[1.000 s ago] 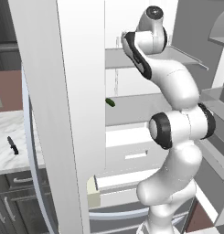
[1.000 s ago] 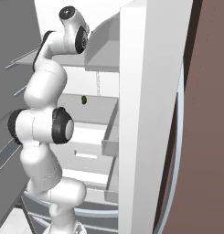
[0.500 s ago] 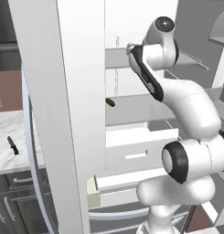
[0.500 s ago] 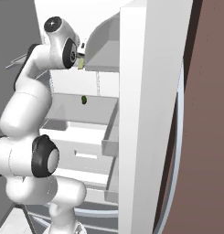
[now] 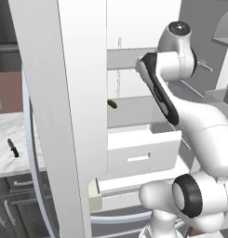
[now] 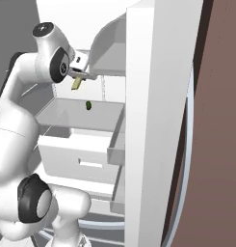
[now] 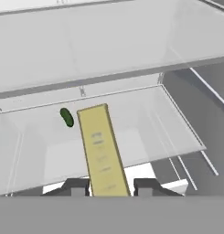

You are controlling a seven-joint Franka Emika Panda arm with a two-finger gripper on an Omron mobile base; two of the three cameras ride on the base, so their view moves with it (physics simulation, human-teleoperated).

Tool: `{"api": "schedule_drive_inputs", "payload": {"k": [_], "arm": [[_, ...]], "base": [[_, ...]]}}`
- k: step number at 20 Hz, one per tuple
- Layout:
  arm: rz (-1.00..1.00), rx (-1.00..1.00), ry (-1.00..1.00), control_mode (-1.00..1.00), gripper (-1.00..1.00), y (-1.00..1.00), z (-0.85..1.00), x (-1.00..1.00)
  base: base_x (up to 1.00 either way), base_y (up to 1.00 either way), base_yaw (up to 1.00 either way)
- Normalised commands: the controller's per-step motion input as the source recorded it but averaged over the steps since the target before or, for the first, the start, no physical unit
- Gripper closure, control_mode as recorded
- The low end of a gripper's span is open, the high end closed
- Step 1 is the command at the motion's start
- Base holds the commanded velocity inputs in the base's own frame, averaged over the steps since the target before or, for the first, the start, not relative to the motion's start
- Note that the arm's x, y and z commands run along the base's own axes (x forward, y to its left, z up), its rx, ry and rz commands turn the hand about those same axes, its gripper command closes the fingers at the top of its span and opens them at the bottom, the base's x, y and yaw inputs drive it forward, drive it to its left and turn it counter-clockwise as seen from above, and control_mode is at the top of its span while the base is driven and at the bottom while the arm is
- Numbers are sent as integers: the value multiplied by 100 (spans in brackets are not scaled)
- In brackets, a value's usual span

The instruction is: Retrieve the butter from the fridge and place it on a plate on the dining table. Then retrieve the butter knife by the fridge and place it near the plate.

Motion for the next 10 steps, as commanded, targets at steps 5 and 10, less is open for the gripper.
{"api": "schedule_drive_inputs", "payload": {"k": [5,10], "arm": [[0,0,14,-100,100,0,-58,-73],[0,0,12,-100,100,0,-69,-84]], "base": [[0,0,0],[0,0,0]]}}
